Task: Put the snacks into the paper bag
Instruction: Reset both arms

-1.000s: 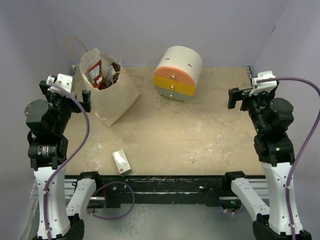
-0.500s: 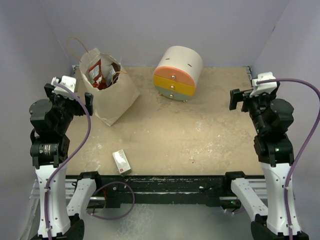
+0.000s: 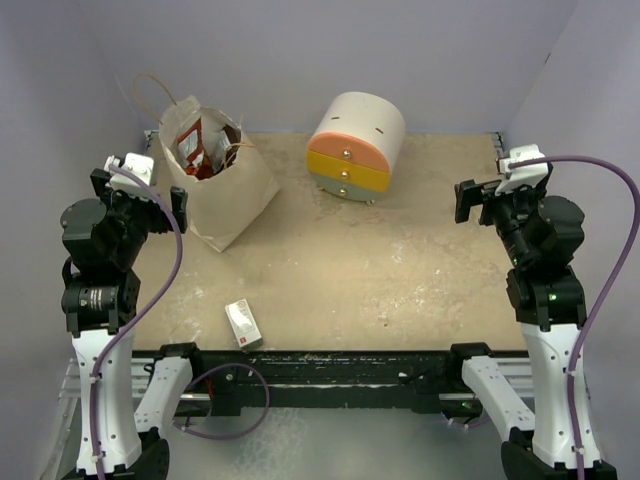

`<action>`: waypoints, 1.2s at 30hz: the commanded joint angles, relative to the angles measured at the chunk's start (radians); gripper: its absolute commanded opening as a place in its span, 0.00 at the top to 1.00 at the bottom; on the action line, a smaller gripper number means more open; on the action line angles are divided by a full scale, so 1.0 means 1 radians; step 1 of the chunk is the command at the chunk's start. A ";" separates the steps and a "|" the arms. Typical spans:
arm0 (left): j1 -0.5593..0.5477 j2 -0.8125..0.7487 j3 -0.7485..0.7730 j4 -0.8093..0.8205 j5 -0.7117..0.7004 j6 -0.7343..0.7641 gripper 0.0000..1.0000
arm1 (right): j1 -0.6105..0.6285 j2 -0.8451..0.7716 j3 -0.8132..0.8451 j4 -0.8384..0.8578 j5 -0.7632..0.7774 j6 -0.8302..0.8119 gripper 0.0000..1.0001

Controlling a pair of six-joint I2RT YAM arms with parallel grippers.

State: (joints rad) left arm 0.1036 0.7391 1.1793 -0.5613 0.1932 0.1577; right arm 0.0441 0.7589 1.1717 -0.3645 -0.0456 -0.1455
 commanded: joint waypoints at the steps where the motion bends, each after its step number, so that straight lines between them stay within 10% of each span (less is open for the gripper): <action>1: 0.005 -0.004 -0.012 0.038 -0.001 -0.006 0.01 | -0.006 0.000 0.004 0.021 -0.023 0.001 0.00; 36: 0.012 -0.011 -0.053 0.084 -0.124 -0.039 0.01 | -0.013 -0.002 -0.009 0.065 0.045 0.010 0.00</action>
State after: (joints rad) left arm 0.1047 0.7303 1.1431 -0.5465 0.1600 0.1524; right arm 0.0380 0.7589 1.1580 -0.3527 -0.0502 -0.1455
